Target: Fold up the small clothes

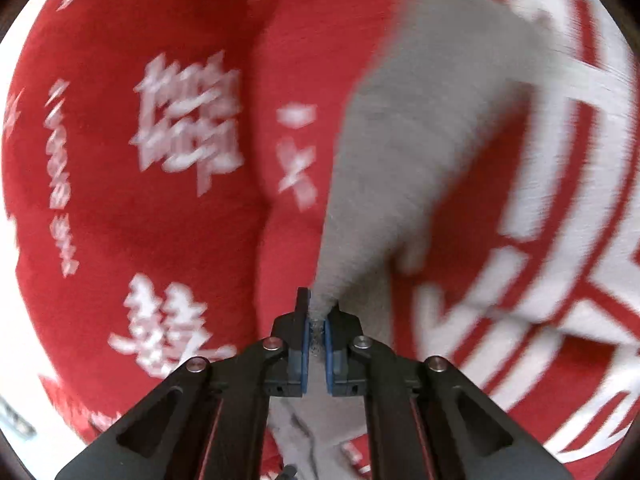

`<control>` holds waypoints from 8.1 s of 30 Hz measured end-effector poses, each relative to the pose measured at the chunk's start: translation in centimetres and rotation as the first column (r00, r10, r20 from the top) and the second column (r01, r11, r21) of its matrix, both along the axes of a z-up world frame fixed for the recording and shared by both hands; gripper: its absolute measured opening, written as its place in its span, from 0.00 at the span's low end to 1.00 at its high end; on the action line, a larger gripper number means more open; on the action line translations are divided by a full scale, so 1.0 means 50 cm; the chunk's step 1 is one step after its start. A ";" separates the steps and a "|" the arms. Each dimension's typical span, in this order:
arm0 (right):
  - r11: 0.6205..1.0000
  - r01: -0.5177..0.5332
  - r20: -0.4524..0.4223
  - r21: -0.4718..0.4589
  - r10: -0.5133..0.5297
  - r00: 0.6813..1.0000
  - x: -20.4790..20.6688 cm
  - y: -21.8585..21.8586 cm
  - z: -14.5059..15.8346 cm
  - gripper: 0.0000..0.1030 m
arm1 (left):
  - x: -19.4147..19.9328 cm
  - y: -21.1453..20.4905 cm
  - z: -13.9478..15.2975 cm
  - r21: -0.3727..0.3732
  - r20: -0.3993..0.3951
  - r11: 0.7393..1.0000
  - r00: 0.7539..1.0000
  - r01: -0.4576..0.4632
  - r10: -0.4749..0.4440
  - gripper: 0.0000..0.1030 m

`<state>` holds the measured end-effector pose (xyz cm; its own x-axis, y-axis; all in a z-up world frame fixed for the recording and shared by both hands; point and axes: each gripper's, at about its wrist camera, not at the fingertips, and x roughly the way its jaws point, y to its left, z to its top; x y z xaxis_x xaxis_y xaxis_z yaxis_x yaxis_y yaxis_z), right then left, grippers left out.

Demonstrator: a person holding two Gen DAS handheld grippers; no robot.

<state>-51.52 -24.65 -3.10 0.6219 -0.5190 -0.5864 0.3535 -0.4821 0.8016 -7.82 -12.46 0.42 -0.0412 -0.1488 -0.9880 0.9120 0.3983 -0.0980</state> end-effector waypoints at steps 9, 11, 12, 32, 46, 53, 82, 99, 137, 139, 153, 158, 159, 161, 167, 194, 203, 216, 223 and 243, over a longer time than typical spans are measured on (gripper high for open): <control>0.797 -0.540 -0.207 -0.270 0.499 0.841 0.402 -0.067 0.182 0.06 | 0.169 0.074 0.026 -0.047 0.060 0.990 0.989 -0.131 0.133 1.00; 0.687 -0.674 -0.307 -0.270 0.602 0.737 0.515 -0.047 0.199 0.06 | 0.204 0.094 0.030 -0.059 0.055 0.986 0.986 -0.157 0.161 1.00; 0.605 -0.757 -0.376 -0.245 0.661 0.650 0.593 -0.026 0.198 0.06 | 0.221 0.105 0.031 -0.064 0.052 0.983 0.983 -0.171 0.174 1.00; 0.709 -0.699 -0.292 0.099 0.692 0.660 0.764 0.041 0.018 0.13 | 0.388 0.233 0.028 -0.143 -0.101 0.941 0.950 -0.308 0.296 1.00; 0.144 -0.986 -0.464 0.083 0.881 0.090 1.004 0.227 0.053 0.13 | 0.429 0.212 -0.069 -0.112 -0.617 0.879 0.726 -0.464 0.304 1.00; 0.187 -0.976 -0.443 0.113 0.888 0.119 0.909 0.243 0.065 0.46 | 0.391 0.189 -0.066 -0.130 -0.588 0.904 0.766 -0.407 0.260 1.00; 0.766 -0.625 -0.383 0.152 0.629 0.677 0.445 0.083 0.050 0.06 | 0.343 0.204 -0.060 -0.144 -0.361 0.939 0.900 -0.313 0.244 0.07; 0.699 -0.662 -0.478 0.270 0.695 0.538 0.458 0.124 0.054 0.12 | 0.327 0.258 -0.026 -0.058 0.023 0.975 0.976 -0.214 0.215 0.66; 0.631 -0.689 -0.556 0.356 0.736 0.387 0.480 0.099 0.056 0.26 | 0.295 0.214 -0.048 0.034 0.112 0.984 0.979 -0.173 0.169 0.78; 0.629 -0.691 -0.577 0.357 0.730 0.367 0.478 0.114 0.076 0.27 | 0.291 0.214 -0.042 0.038 0.102 0.984 0.980 -0.174 0.170 0.78; 0.558 -0.763 -0.515 0.326 0.782 0.352 0.517 0.185 0.120 0.37 | 0.195 0.227 -0.015 0.109 0.092 0.989 0.991 -0.102 0.092 0.78; 0.525 -0.788 -0.476 0.321 0.809 0.346 0.534 0.194 0.111 0.39 | 0.163 0.236 -0.013 0.131 0.111 0.985 0.989 -0.117 0.103 0.78; 0.516 -0.794 -0.469 0.321 0.815 0.340 0.535 0.197 0.110 0.41 | 0.156 0.240 -0.012 0.131 0.107 0.984 0.989 -0.120 0.107 0.78; 0.502 -0.804 -0.457 0.321 0.825 0.333 0.536 0.203 0.110 0.42 | 0.141 0.248 -0.008 0.121 0.091 0.984 0.988 -0.132 0.122 0.91; 0.444 -0.839 -0.420 0.314 0.858 0.297 0.536 0.220 0.100 0.47 | 0.107 0.276 -0.001 0.118 0.094 0.979 0.983 -0.169 0.158 1.00; 0.381 -0.864 -0.236 0.329 0.919 0.315 0.455 0.409 0.047 0.66 | 0.083 0.584 -0.027 0.167 -0.103 0.959 0.963 -0.231 0.250 1.00; 0.293 -0.829 -0.184 0.476 0.955 0.232 0.378 0.565 -0.040 0.66 | 0.063 0.730 -0.096 0.216 -0.221 0.957 0.945 -0.195 0.242 1.00; 0.345 -0.844 -0.163 0.412 0.939 0.304 0.369 0.618 -0.127 0.30 | 0.021 0.779 -0.170 0.200 -0.336 0.962 0.909 -0.186 0.246 0.65; 0.388 -0.879 -0.081 0.277 0.921 0.381 0.375 0.624 -0.053 0.11 | 0.001 0.793 -0.106 0.135 -0.360 0.981 0.916 -0.138 0.178 0.14; 0.624 -0.781 -0.090 0.021 0.779 0.620 0.488 0.238 0.114 0.09 | 0.216 0.583 0.119 -0.130 -0.117 0.962 0.967 -0.241 0.227 0.84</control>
